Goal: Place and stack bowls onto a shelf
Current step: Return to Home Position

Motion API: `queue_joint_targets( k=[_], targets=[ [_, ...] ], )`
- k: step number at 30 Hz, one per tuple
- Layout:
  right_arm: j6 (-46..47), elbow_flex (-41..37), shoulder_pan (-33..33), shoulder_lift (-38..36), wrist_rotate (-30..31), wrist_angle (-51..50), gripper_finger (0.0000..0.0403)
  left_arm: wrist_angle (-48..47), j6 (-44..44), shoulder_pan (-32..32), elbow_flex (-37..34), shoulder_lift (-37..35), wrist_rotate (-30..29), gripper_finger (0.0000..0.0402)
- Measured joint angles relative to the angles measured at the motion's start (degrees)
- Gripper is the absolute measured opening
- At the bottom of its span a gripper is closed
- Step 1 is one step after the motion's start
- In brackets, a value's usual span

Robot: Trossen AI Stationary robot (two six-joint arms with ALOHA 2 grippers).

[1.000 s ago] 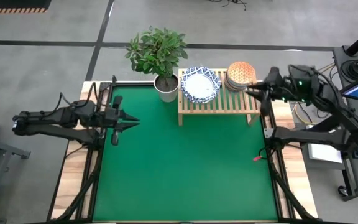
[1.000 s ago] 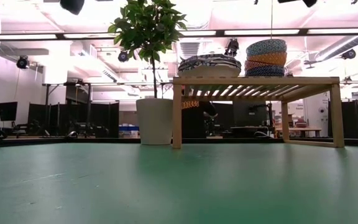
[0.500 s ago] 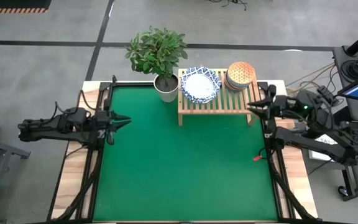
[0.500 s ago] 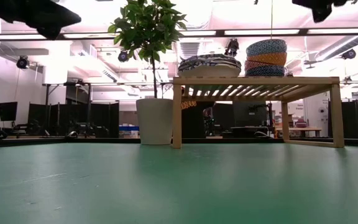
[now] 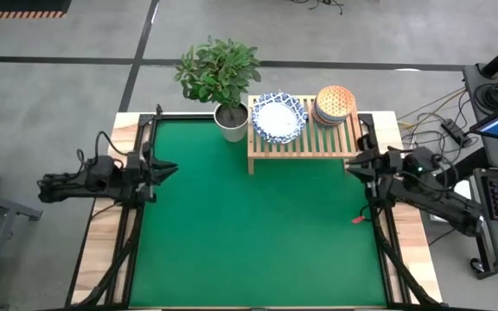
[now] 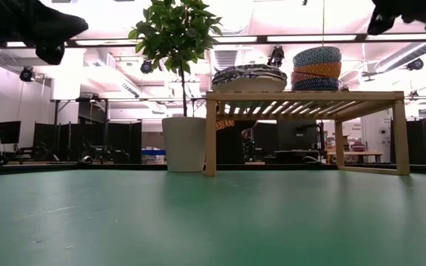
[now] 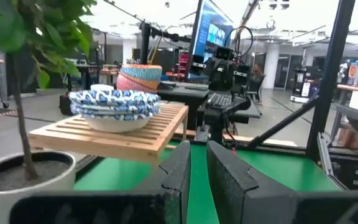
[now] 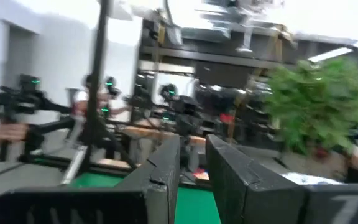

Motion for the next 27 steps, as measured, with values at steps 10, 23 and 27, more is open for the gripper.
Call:
queue_joint_targets(
  k=[10, 23, 27],
  targets=[
    [3.0, -15.6, 0.7, -6.8, -0.8, 8.9, 0.0068, 13.2, -1.1, 0.0, -7.9, 1.4, 6.3, 0.0035],
    [-10.9, -16.3, 2.8, -5.1, -1.6, -2.7, 0.0068, 17.0, -10.0, 0.0, -13.2, 1.5, 8.2, 0.0035],
    [-9.8, -16.3, 2.8, -3.4, 0.2, -4.5, 0.0068, 16.8, -10.1, 0.0, -13.2, 1.8, 8.2, 0.0035]
  ],
)
